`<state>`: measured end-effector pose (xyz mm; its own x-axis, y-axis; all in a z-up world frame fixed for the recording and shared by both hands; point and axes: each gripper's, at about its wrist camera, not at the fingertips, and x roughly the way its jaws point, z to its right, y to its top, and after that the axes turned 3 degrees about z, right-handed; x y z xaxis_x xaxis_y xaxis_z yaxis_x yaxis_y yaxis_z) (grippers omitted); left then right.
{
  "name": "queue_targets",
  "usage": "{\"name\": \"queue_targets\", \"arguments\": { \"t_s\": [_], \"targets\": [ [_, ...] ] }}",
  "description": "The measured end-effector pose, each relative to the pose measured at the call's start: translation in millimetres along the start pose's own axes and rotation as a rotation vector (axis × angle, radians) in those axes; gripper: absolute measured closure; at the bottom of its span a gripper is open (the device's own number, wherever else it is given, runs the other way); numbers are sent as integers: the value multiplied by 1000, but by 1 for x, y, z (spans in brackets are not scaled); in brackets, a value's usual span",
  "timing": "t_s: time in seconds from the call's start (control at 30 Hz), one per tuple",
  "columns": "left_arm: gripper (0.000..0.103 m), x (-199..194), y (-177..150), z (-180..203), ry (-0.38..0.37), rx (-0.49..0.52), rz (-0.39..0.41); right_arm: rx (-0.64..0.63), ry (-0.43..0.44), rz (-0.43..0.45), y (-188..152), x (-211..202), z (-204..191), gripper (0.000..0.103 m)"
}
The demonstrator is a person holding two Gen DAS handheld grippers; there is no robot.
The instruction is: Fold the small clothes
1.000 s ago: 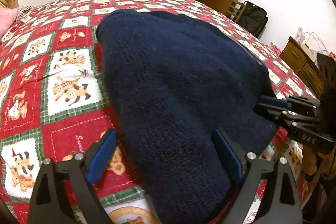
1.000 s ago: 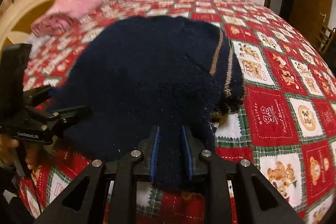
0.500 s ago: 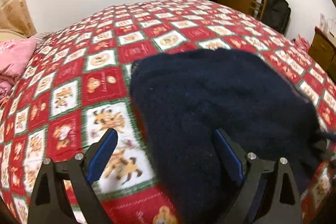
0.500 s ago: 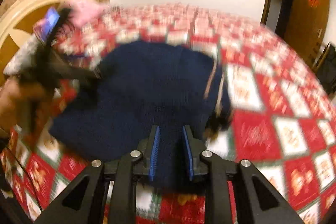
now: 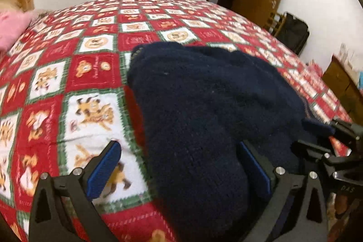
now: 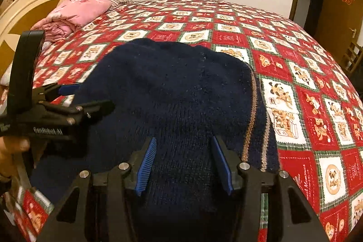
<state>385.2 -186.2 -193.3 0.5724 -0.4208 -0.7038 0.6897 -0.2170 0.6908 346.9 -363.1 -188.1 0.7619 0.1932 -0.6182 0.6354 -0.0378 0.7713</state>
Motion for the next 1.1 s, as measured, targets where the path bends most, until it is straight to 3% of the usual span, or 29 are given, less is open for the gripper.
{"name": "queue_targets", "arguments": {
  "t_s": [0.1, 0.17, 0.27, 0.33, 0.4, 0.5, 0.6, 0.77, 1.0, 1.1],
  "targets": [
    [0, -27, -1, -5, 10, -15, 58, 113, 30, 96, -4, -32, 31, 50],
    [0, -40, -1, -9, 12, -18, 86, 203, 28, 136, -6, -47, 59, 42],
    [0, -45, 1, -18, 29, -16, 95, 315, 45, 143, -5, -53, 92, 35],
    [0, -40, 5, -23, 45, -23, 81, 388, 83, 131, -3, -51, 108, 26],
    [0, -35, 6, -28, 37, -53, 69, 443, 143, 97, 1, -40, 118, 24],
    [0, -26, 9, -34, -9, -118, 54, 465, 193, 20, 11, -13, 121, 24],
    [0, -14, 10, -31, -24, -122, 25, 486, 222, -22, 16, 10, 123, 24],
    [0, 4, 12, -29, -57, -140, -4, 497, 198, -86, 12, 44, 128, 24],
    [0, 25, 10, -25, -113, -134, -47, 524, 256, -57, 5, 56, 137, 25],
    [0, 29, 11, -22, -131, -124, -64, 507, 305, -60, 8, 60, 131, 36]
  ]
}}
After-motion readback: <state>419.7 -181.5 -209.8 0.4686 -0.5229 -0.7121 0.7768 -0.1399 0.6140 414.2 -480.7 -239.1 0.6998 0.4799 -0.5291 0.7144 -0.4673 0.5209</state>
